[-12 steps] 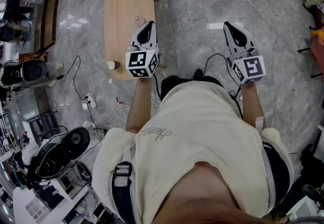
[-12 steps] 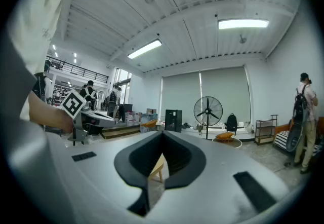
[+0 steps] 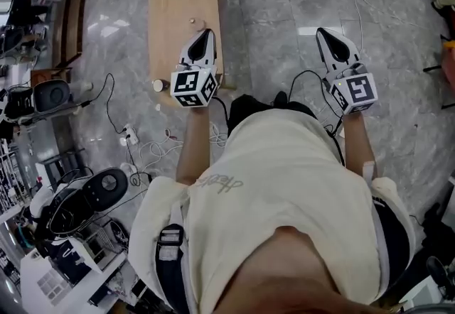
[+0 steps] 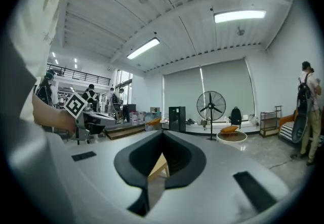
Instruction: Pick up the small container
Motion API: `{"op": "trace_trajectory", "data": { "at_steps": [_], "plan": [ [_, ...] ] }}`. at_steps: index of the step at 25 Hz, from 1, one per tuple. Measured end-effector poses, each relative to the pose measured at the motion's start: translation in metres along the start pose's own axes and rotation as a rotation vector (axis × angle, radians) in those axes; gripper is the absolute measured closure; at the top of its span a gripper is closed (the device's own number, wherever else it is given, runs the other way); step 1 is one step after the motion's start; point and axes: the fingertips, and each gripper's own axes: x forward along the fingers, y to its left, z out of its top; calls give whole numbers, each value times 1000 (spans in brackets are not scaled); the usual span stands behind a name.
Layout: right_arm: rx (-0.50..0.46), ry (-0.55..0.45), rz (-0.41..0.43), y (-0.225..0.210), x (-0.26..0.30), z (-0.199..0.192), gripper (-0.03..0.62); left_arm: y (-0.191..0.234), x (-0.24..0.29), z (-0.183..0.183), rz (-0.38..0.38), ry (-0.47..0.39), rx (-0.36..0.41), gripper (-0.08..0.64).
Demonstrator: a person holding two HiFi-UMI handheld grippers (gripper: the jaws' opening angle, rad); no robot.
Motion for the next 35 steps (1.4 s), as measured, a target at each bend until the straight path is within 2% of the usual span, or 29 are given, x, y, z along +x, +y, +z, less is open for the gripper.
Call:
{"op": "trace_trajectory", "data": {
  "at_steps": [10, 19, 24, 27, 30, 35],
  "plan": [
    [102, -10, -5, -10, 21, -4, 594, 25, -5, -9, 54, 46, -5, 557],
    [95, 37, -35, -12, 47, -14, 594, 58, 24, -32, 53, 73, -53, 557],
    [75, 64, -35, -24, 88, -8, 594, 74, 62, -16, 5, 48, -34, 555],
    [25, 55, -26, -20, 128, 17, 594, 100, 82, -3, -29, 46, -28, 557],
    [-16, 35, -4, -19, 167, 42, 594, 130, 104, 10, -27, 34, -21, 557],
    [38, 30, -24, -34, 210, 54, 594, 169, 142, 37, -28, -14, -22, 555]
  ]
}}
